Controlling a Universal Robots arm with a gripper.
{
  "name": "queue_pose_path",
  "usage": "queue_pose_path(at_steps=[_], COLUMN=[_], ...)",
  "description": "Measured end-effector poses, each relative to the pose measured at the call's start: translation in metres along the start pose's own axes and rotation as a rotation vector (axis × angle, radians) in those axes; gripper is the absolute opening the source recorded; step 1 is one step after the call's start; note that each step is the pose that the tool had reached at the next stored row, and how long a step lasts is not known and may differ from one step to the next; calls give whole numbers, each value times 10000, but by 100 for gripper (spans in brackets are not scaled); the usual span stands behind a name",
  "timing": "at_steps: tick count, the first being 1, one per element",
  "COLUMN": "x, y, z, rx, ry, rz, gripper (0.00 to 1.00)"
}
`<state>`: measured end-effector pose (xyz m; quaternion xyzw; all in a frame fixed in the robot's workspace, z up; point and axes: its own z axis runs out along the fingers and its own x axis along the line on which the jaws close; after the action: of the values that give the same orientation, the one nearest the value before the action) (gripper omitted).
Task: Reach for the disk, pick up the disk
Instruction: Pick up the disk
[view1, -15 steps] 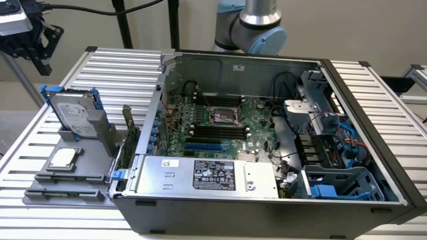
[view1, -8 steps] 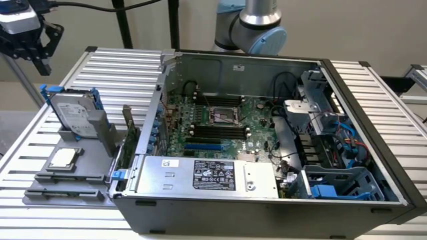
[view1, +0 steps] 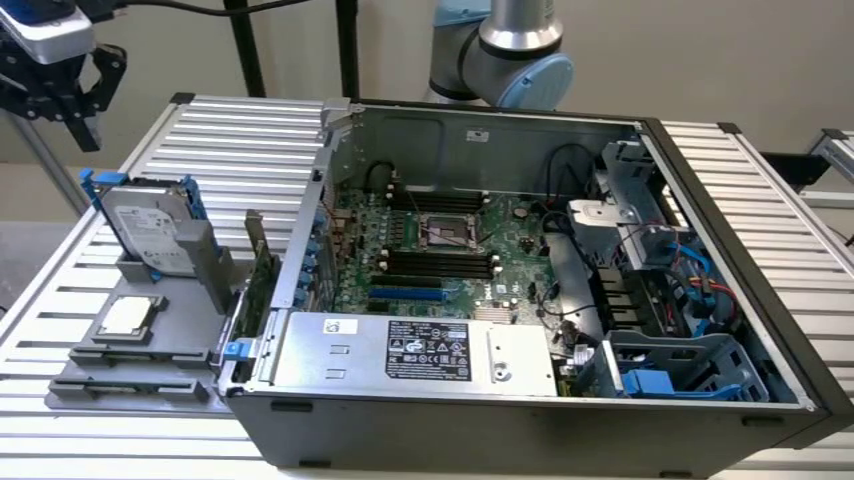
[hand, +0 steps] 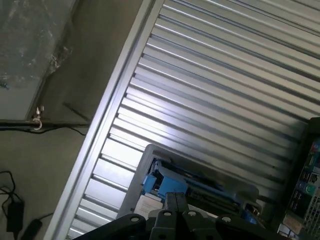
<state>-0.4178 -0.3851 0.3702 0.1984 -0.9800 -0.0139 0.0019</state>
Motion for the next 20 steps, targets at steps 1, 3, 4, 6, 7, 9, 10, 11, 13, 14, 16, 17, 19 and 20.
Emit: queue_pose_path(at_steps=[1, 3, 4, 6, 7, 9, 10, 11, 13, 14, 16, 17, 19, 20], x=[0, 0, 0, 0, 0, 0, 0, 0, 0, 0, 0, 0, 0, 0], y=[0, 0, 0, 0, -1, 0, 0, 0, 0, 0, 0, 0, 0, 0], z=[0, 0, 0, 0, 1, 1, 2, 3, 4, 5, 7, 8, 11, 13], rx=[-1, -1, -2, -2, -3, -3, -4, -4, -5, -5, -6, -6, -8, -9], ry=[5, 16, 20, 31, 36, 46, 51, 56, 66, 71, 82, 87, 98, 105], rz=[-182, -546, -726, -1092, -1287, -1648, -1821, -2008, -2366, -2546, -2920, -3089, -3448, -3635], gripper=[11, 11, 11, 11, 11, 11, 11, 11, 11, 11, 11, 11, 11, 11])
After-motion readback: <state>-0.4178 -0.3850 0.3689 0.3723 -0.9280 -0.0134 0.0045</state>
